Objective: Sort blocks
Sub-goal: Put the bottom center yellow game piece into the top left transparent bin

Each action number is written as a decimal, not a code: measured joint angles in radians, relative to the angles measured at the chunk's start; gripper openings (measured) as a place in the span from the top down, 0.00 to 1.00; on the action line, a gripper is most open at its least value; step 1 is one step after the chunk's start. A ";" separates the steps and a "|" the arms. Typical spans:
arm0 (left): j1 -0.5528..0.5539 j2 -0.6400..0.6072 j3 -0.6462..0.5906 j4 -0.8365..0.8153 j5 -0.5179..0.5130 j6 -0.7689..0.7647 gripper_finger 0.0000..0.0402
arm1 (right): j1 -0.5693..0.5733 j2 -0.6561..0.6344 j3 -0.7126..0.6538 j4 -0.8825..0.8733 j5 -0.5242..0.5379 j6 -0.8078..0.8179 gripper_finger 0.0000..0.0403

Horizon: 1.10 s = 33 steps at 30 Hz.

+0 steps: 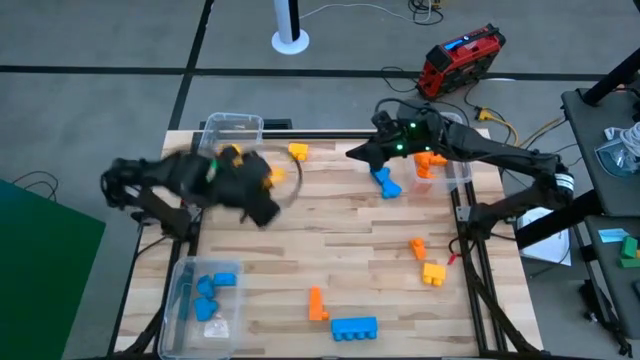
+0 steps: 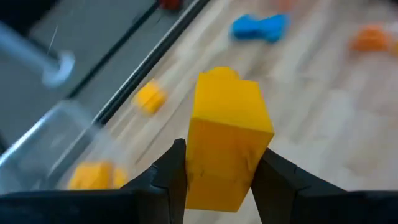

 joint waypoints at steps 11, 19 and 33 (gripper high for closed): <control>0.725 -0.299 -0.449 0.012 0.331 -0.010 0.69 | -0.022 0.140 0.000 -0.002 -0.068 0.057 0.97; 1.008 -0.305 -0.615 0.078 0.477 0.240 0.69 | -0.028 0.201 0.000 -0.001 -0.089 0.119 0.97; 1.023 -0.227 -0.664 0.183 0.458 0.359 0.64 | -0.109 0.187 0.000 0.000 -0.085 0.149 0.97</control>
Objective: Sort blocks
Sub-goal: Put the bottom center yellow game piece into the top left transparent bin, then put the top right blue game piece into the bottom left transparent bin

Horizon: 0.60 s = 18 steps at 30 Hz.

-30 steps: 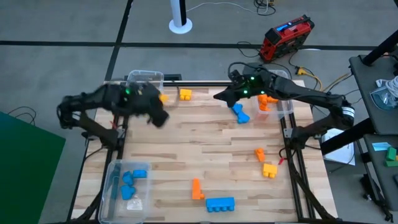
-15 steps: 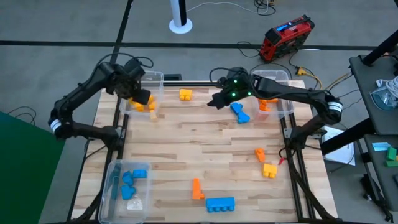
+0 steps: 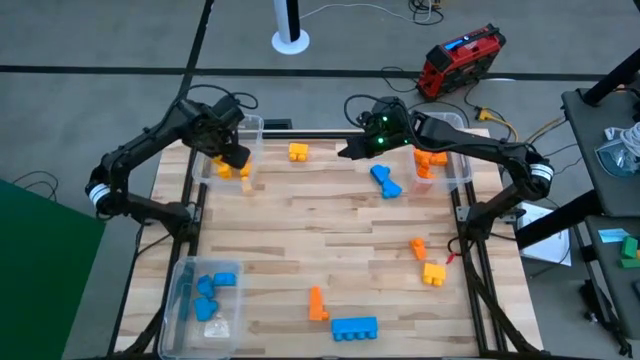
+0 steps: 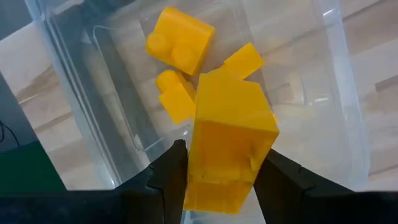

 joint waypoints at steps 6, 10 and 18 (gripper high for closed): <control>0.000 0.018 0.000 0.015 -0.001 0.001 0.62 | -0.007 -0.002 0.000 0.000 0.000 0.001 0.97; 0.000 0.025 0.000 0.032 -0.002 0.010 0.59 | -0.007 -0.002 0.000 0.000 0.000 0.001 0.97; -0.002 0.029 0.021 0.043 -0.002 0.016 0.50 | -0.006 -0.015 0.000 -0.001 -0.002 0.019 0.97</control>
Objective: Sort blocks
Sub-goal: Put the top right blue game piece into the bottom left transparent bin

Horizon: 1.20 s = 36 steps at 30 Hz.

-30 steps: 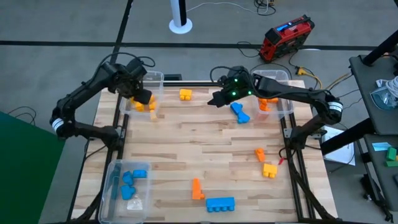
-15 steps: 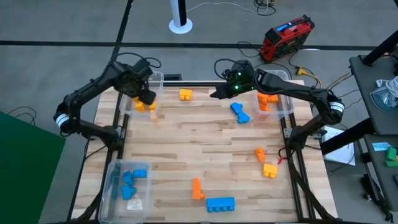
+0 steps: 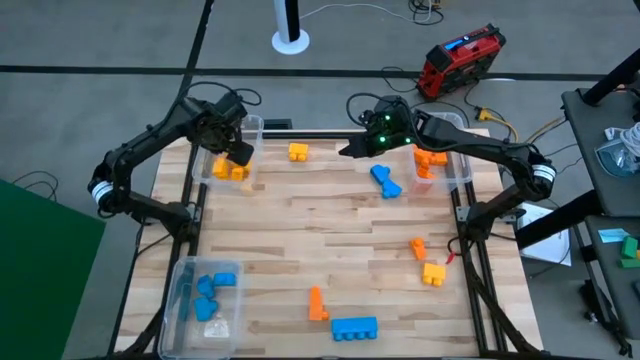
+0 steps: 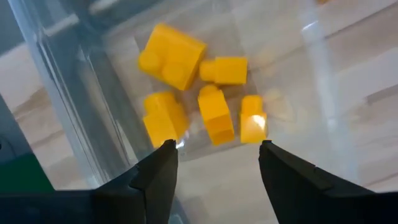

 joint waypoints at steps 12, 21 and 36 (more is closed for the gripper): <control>-0.107 -0.005 0.178 0.259 0.092 0.163 0.49 | 0.047 -0.083 0.000 -0.155 0.012 0.062 0.97; -0.128 -0.005 0.190 0.427 0.160 0.257 0.49 | 0.051 -0.070 0.000 -0.497 0.219 0.010 0.97; -0.127 -0.005 0.189 0.499 0.161 0.265 0.49 | -0.075 0.312 0.262 -0.795 0.464 -0.286 0.97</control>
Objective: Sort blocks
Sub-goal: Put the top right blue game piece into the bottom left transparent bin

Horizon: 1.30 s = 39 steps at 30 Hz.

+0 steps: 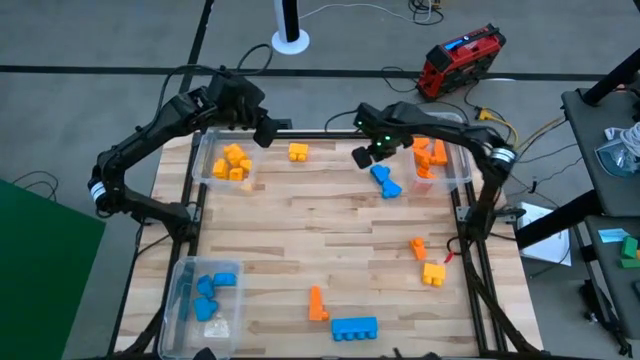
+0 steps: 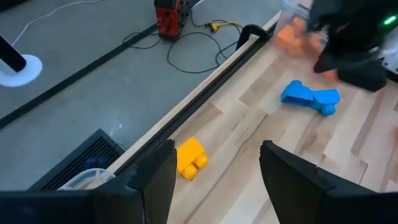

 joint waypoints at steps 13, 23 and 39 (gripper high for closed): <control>0.000 0.001 -0.002 -0.003 0.000 0.026 0.49 | 0.001 0.273 0.263 -0.152 0.103 -0.191 0.88; 0.000 0.002 -0.002 -0.004 -0.001 0.063 0.49 | 0.014 0.371 0.277 -0.204 0.103 -0.220 0.45; 0.002 0.002 -0.002 -0.008 -0.002 0.099 0.49 | 0.005 0.372 0.131 -0.098 0.070 -0.234 0.20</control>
